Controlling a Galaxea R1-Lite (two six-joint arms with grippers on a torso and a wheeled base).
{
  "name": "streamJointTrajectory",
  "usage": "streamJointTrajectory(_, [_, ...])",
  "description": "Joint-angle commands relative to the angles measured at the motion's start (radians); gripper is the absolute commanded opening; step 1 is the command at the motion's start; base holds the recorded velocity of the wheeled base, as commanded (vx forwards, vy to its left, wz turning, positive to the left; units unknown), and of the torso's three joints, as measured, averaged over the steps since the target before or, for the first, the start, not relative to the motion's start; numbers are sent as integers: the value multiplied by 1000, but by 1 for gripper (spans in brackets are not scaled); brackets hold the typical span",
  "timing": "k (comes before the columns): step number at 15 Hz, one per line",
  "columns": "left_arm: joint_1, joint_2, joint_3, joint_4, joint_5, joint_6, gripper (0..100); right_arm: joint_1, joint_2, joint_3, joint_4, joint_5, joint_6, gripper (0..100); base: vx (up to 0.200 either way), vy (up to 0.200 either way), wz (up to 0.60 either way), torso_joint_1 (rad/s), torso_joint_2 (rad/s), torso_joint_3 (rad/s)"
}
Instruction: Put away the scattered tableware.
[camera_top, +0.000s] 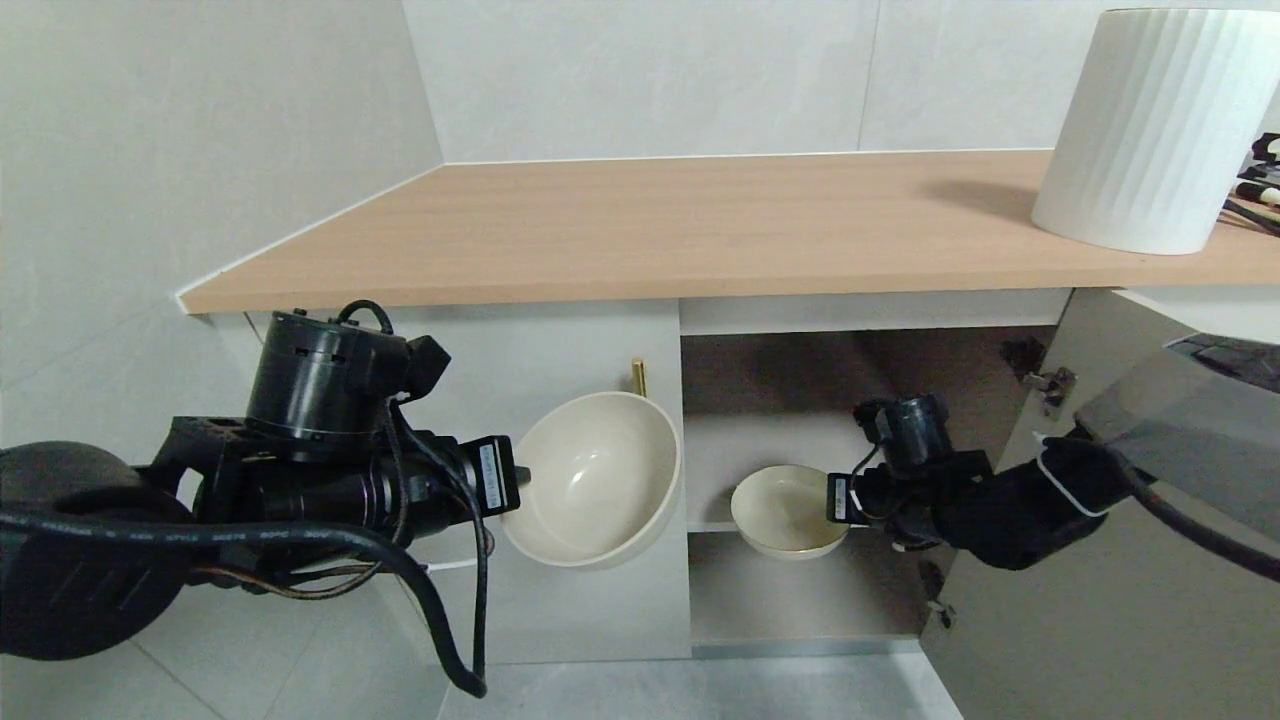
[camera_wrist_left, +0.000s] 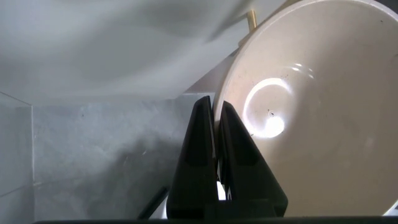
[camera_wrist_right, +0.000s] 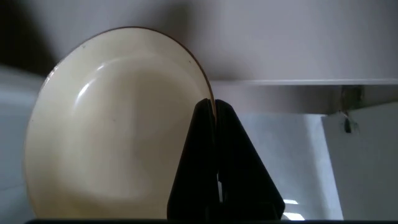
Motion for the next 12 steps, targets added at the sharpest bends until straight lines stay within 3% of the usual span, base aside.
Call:
streamJointTrajectory(1, [0, 4, -3, 0, 0, -1, 0, -10, 97, -101, 40, -3, -27, 0, 0, 0, 0, 0, 0, 0])
streamJointTrajectory(3, [-1, 7, -3, 0, 1, -1, 0, -21, 127, -184, 76, -11, -29, 0, 0, 0, 0, 0, 0, 0])
streamJointTrajectory(12, [-3, 33, -3, -2, 3, -1, 0, -82, 259, -270, 22, -82, -29, 0, 0, 0, 0, 0, 0, 0])
